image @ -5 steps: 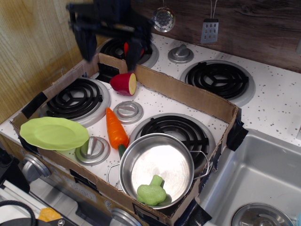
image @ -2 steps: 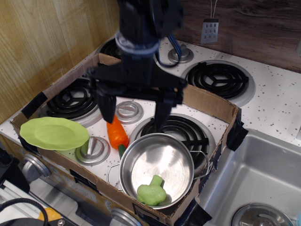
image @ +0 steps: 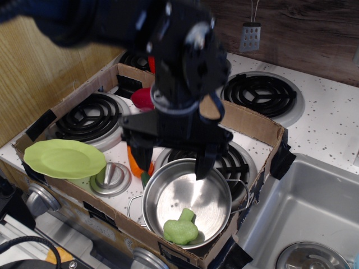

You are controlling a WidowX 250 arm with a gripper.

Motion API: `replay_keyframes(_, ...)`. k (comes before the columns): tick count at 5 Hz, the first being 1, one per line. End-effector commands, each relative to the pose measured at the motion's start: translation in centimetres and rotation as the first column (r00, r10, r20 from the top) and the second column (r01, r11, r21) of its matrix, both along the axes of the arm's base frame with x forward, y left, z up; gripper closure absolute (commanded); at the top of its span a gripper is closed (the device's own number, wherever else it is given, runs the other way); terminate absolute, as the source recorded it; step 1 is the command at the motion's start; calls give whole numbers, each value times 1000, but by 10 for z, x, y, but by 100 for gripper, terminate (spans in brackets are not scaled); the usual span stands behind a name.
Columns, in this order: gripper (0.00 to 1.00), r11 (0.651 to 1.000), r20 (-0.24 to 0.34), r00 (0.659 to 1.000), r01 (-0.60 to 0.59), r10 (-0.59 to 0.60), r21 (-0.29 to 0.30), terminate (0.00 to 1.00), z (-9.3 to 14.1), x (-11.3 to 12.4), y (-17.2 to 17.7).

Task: Take broccoli out of pan

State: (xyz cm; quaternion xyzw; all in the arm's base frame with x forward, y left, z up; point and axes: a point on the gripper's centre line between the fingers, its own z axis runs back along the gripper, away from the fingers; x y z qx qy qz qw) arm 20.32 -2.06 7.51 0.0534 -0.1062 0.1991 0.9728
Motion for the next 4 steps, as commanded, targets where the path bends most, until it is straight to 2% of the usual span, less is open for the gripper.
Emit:
replay_keyframes(1,0,987,7,1000,-29,30,-156,0,-22,9,-9)
replay_keyframes(2,0,978,-1,998,-65,66,-196,0,-30,8,-12)
replay_keyframes(4,0,971,7,994,-109,113,-212,0,-44,-1,-21)
